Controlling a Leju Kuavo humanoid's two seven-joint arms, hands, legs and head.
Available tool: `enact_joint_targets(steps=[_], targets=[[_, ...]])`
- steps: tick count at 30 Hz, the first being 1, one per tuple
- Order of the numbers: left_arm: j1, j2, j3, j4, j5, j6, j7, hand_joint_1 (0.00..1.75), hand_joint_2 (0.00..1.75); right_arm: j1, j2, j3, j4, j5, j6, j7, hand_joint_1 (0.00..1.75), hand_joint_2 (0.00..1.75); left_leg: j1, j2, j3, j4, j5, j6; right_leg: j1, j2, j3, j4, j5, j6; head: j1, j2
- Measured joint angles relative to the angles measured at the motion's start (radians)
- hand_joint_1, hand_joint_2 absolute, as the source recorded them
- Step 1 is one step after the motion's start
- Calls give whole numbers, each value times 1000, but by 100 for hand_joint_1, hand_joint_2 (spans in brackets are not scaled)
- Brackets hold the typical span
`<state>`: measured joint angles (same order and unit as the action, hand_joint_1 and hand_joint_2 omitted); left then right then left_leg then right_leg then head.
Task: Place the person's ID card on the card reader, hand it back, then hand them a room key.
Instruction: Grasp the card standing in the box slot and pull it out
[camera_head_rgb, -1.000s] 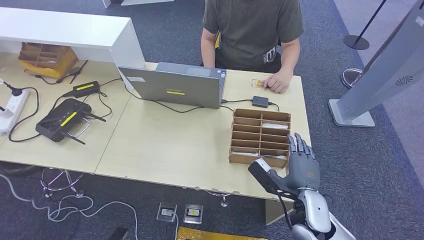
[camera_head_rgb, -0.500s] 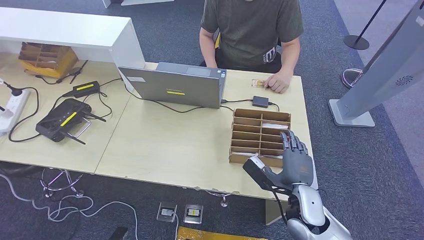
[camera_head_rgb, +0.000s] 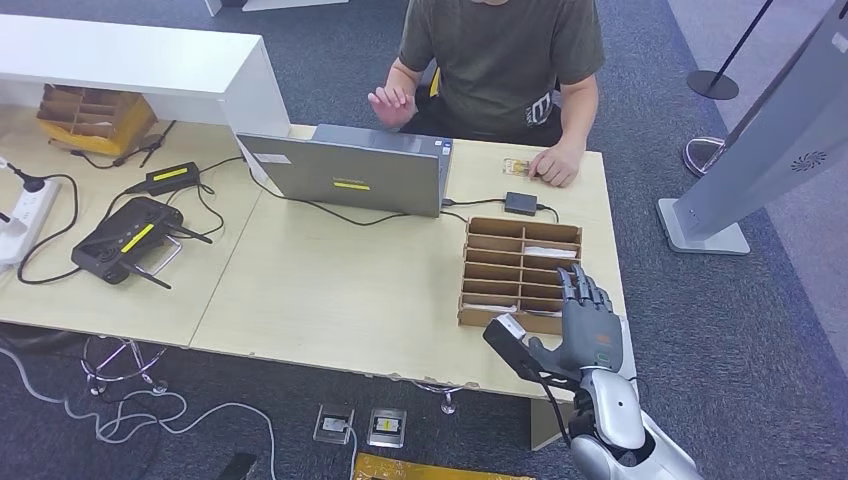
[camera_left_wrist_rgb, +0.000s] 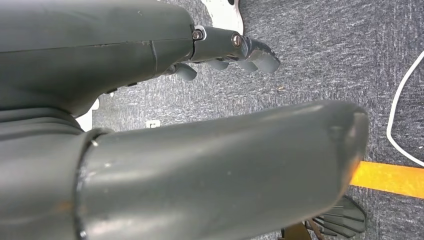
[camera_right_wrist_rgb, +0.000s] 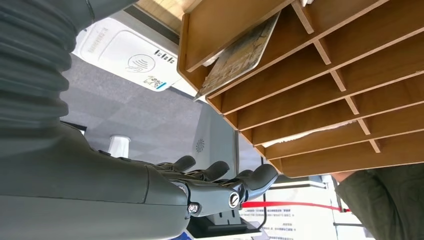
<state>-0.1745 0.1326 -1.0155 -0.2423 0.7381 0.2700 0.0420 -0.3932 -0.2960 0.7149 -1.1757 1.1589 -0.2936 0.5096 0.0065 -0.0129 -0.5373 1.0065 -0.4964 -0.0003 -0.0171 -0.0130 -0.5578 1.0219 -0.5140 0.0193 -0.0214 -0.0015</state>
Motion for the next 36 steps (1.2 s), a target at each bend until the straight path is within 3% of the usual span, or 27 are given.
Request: enact_joint_targets(steps=[17,20,21,25,26,27,36], targets=[[1,0,0,0,3,2,0,0,0,-3,15,6,18,-18,0,-9,2,175,0,0,0,0,0,0,0,0,0,0,0,0,0,0],[1,0,1,0,4,2,0,0,0,-6,18,12,24,-18,0,-10,37,175,0,0,0,0,0,0,0,0,0,0,0,0,0,0],[1,0,1,0,5,2,0,0,0,-6,20,13,26,-17,0,-10,55,175,0,0,0,0,0,0,0,0,0,0,0,0,0,0],[1,0,1,0,6,2,0,0,0,-8,25,17,35,-13,1,-10,157,175,0,0,0,0,0,0,0,0,0,0,0,0,0,0],[1,0,1,0,6,2,0,0,0,-9,26,17,37,-12,1,-10,168,175,0,0,0,0,0,0,0,0,0,0,0,0,0,0],[2,0,1,0,6,3,0,0,0,-9,28,18,40,-10,2,-10,175,175,0,0,0,0,0,0,0,0,0,0,0,0,0,0],[3,0,1,0,7,3,0,0,0,-17,41,19,70,8,14,-12,175,175,0,0,0,0,0,0,0,0,0,0,0,0,0,0]])
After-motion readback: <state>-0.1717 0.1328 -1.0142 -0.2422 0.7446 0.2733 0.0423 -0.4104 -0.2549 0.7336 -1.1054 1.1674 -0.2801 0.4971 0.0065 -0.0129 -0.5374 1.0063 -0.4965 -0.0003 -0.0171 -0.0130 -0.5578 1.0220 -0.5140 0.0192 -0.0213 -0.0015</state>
